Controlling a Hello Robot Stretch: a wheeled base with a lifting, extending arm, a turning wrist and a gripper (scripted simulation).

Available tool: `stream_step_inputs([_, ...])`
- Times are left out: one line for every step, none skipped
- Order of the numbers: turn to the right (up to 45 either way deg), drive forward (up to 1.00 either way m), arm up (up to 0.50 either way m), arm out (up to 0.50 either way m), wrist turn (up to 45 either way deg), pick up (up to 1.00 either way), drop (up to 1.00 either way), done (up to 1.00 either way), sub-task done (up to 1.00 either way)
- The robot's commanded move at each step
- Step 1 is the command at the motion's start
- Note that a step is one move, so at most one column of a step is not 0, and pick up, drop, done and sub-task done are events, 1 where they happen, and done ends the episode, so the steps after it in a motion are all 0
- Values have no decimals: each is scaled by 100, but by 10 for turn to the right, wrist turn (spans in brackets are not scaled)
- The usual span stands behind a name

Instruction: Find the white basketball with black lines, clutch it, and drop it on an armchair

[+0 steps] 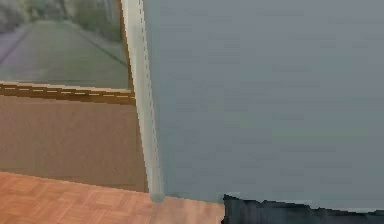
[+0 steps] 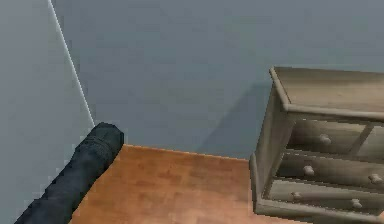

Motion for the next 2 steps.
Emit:
stream_step_inputs([-90, 0, 0, 0, 0, 0, 0, 0, 0])
stream_step_inputs([0, 35, 0, 0, 0, 0, 0, 0, 0])
